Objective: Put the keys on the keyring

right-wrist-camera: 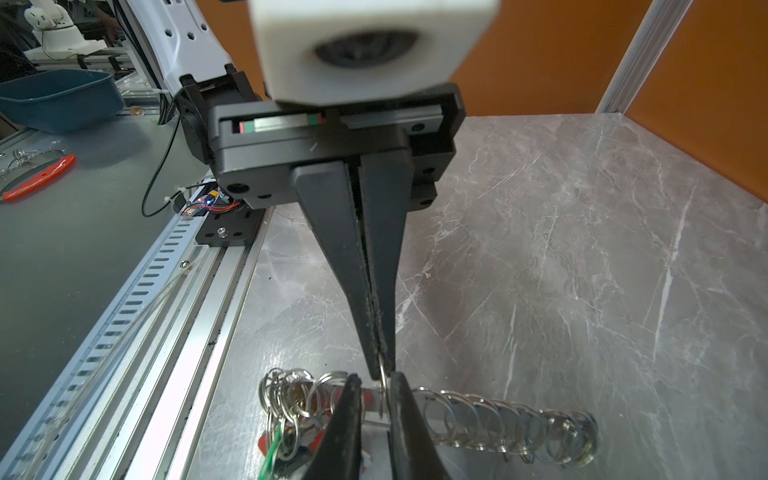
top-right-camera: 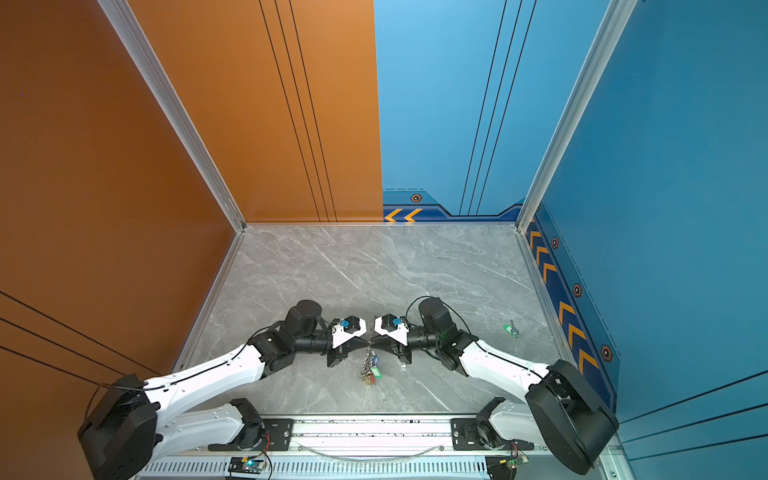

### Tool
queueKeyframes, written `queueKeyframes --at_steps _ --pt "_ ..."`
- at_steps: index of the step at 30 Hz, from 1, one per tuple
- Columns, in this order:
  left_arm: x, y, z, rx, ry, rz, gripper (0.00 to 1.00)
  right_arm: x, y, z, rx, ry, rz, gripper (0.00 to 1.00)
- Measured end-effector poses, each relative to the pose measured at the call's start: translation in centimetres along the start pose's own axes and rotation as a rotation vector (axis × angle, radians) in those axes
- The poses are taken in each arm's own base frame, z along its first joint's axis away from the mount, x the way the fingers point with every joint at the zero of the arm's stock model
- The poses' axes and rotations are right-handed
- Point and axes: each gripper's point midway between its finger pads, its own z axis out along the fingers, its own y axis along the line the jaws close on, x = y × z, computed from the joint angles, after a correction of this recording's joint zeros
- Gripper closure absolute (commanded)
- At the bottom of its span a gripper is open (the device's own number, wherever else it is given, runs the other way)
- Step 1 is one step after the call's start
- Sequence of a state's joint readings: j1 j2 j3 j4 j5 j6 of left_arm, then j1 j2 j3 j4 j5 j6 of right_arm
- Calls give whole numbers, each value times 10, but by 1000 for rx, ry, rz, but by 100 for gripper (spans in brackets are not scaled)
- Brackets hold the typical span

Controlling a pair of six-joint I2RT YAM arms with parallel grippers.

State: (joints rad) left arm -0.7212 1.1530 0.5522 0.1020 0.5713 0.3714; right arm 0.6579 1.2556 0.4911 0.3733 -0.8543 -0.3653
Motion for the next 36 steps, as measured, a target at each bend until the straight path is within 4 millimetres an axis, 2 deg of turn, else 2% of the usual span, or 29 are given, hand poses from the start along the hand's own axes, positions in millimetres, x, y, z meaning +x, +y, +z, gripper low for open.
queueKeyframes --at_steps 4,9,11,17,19,28,32,36 --pt "0 -1 0 5 0 -1 100 3 0 1 5 13 2 87" --pt "0 -1 0 5 0 2 100 4 -2 2 9 24 2 100" --pt "1 -1 0 5 2 1 99 4 -2 2 9 25 -5 100" --pt "-1 7 -1 -40 4 5 83 4 -4 2 17 25 5 100" --pt "-4 12 -2 -67 -3 11 80 3 -6 0 24 17 20 100" --pt "-36 27 -19 -173 -118 54 71 -3 -9 -4 28 -29 64 100" --pt "-37 29 -26 -186 -161 43 71 -7 -15 -14 67 -62 71 100" --pt "-35 30 -28 -162 -186 14 74 -19 -20 -24 97 -121 51 100"
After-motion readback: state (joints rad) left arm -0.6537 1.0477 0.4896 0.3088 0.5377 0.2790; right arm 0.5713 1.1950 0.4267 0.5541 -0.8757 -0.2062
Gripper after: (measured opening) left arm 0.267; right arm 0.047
